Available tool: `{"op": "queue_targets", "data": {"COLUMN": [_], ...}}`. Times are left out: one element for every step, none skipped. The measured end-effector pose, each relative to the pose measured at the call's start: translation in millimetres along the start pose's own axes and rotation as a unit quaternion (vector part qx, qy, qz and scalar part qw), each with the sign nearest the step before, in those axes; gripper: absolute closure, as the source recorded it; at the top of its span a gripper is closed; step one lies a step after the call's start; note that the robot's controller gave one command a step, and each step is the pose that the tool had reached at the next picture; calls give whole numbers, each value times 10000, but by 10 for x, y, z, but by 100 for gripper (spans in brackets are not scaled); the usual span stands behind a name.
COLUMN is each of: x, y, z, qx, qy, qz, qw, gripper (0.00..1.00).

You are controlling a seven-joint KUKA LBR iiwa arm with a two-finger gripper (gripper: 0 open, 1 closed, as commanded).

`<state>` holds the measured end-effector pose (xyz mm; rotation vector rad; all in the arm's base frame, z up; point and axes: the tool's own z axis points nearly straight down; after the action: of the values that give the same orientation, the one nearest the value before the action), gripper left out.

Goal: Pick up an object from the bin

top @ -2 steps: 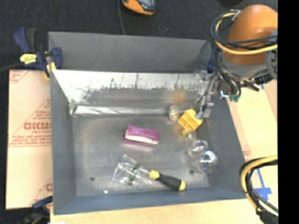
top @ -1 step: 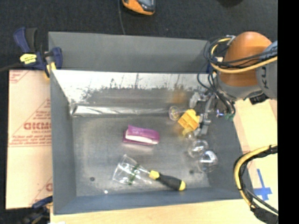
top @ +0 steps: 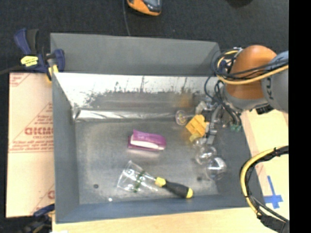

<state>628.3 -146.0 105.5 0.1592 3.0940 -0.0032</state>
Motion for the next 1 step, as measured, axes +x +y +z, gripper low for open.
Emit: {"op": "queue_targets", "data": {"x": [-133], "y": [218], "z": [-635], "qx": [2], "qy": [35], "qz": [174], "qw": [9998], "gripper": [0]}}
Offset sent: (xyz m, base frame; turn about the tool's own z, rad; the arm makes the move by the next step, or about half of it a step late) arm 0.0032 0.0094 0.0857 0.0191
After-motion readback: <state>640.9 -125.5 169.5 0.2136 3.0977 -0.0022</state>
